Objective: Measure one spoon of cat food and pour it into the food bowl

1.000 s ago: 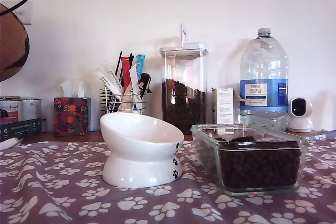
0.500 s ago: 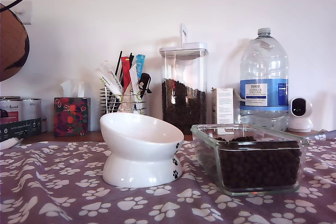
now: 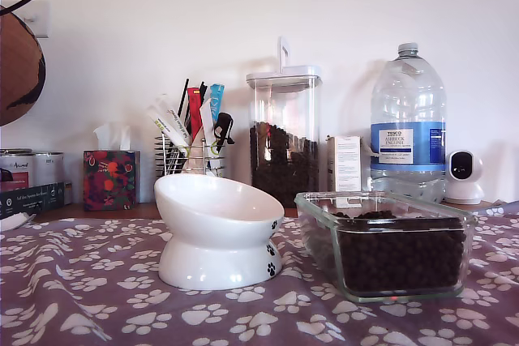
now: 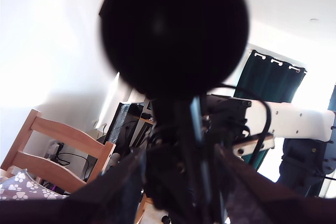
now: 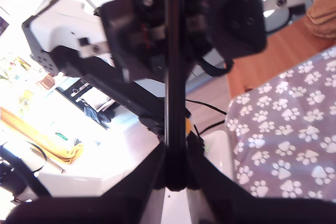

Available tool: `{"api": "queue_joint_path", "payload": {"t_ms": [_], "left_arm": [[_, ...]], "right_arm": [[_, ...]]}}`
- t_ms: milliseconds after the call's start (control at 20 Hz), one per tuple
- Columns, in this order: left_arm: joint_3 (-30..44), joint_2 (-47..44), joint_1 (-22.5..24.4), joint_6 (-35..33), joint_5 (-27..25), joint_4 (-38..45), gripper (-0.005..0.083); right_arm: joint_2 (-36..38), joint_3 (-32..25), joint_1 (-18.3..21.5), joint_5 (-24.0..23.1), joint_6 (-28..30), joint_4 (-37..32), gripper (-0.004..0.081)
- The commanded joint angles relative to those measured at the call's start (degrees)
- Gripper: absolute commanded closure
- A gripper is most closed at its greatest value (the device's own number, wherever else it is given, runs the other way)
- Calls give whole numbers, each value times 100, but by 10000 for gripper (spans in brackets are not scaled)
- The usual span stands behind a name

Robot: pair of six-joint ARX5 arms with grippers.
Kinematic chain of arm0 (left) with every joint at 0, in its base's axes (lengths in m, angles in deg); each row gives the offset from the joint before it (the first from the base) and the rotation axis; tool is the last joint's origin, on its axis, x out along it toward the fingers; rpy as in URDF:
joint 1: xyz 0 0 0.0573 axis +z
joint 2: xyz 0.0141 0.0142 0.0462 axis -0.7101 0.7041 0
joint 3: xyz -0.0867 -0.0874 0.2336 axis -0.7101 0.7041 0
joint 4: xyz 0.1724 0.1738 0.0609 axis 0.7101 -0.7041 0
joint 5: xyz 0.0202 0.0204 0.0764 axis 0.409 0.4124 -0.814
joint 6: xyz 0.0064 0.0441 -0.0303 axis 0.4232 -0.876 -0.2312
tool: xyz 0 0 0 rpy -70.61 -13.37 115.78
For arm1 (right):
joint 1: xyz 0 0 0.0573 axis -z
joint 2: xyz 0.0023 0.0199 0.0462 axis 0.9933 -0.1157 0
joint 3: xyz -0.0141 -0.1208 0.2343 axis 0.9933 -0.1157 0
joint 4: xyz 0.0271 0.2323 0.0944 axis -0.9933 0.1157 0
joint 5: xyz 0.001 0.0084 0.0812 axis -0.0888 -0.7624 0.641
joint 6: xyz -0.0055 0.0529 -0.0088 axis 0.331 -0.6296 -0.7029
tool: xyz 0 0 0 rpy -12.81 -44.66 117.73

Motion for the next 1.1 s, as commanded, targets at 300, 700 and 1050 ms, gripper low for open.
{"api": "queue_joint_path", "payload": {"t_ms": [300, 700, 1050], "left_arm": [[-42, 20, -7, -616, -269, -846, 562], [-42, 20, 125, -632, -472, -861, 796], [-42, 20, 125, -627, -485, -863, 795]], "right_arm": [[-59, 31, 39, -133, 313, -33, 781], [-59, 31, 90, -332, 363, 197, 780], [-59, 31, 85, -411, 358, 219, 736]]}}
